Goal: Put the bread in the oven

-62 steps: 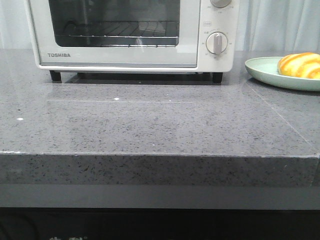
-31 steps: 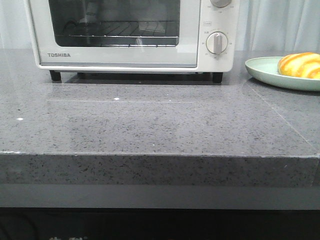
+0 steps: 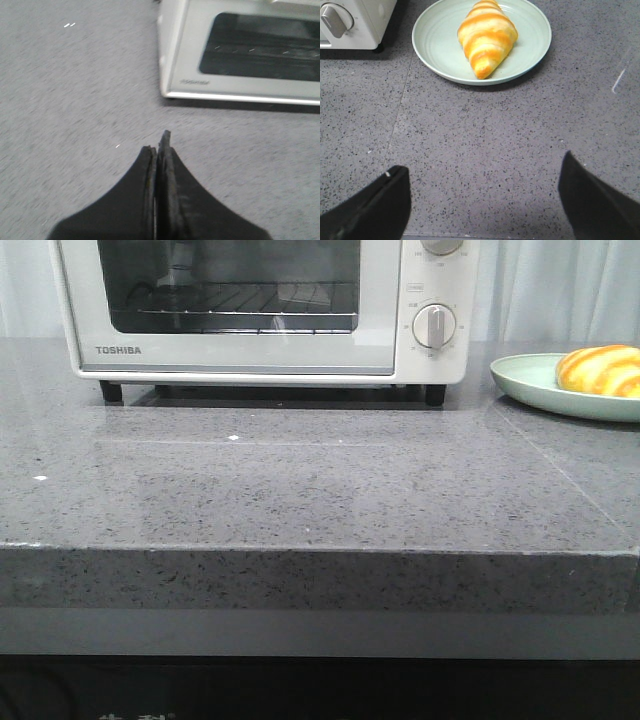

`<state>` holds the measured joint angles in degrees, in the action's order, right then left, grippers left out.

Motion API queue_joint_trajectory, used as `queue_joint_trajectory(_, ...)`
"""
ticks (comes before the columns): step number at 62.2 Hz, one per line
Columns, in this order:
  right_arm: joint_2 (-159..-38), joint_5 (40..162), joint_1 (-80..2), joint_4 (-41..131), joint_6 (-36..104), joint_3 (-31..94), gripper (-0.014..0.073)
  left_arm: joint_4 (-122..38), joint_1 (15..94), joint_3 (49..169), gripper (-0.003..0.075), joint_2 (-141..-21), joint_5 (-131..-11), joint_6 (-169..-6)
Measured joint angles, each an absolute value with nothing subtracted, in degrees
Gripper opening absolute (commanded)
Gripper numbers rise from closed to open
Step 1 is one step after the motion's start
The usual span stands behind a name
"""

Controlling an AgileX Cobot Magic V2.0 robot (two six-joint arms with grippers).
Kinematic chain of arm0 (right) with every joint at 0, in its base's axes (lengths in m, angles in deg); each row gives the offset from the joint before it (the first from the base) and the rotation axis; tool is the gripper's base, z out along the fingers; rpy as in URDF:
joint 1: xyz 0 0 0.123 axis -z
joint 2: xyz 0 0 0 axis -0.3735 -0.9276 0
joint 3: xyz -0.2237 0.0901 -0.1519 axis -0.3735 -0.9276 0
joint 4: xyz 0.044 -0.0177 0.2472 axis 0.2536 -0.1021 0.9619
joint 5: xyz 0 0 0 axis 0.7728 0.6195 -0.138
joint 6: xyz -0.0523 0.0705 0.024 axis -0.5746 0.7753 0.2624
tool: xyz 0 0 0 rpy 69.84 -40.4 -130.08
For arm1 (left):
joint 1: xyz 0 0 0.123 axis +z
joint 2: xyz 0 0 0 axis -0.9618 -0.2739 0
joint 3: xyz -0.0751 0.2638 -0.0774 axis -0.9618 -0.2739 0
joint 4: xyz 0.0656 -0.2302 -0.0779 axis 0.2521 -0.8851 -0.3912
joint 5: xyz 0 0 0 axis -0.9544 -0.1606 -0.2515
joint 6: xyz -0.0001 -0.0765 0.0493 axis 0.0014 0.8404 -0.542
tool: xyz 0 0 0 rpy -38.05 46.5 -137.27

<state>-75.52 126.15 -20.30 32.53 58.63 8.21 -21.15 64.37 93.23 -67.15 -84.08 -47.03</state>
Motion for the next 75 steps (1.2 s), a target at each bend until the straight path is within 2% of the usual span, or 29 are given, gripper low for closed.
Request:
queue_joint_trajectory(18, -75.52, 126.37, -20.30, 32.44, 58.63, 8.21, 0.0653, -20.48, 49.64, 102.14, -0.0018, -77.56, -73.82, -47.07)
queue_joint_trajectory(30, -75.52, 126.51, -20.30, 32.44, 58.63, 8.21, 0.0653, -19.38, 43.59, 107.95, -0.0018, -87.20, -66.16, -47.07)
queue_joint_trajectory(50, -75.52, 126.51, -20.30, 32.44, 58.51, 8.21, 0.0653, -18.89, 42.63, 118.48, -0.0018, -103.00, -59.62, -47.07)
queue_joint_trajectory(75, -75.52, 126.51, -20.30, 32.44, 58.51, 8.21, 0.0653, -18.45, 42.52, 121.48, -0.0018, -109.77, -59.37, -47.16)
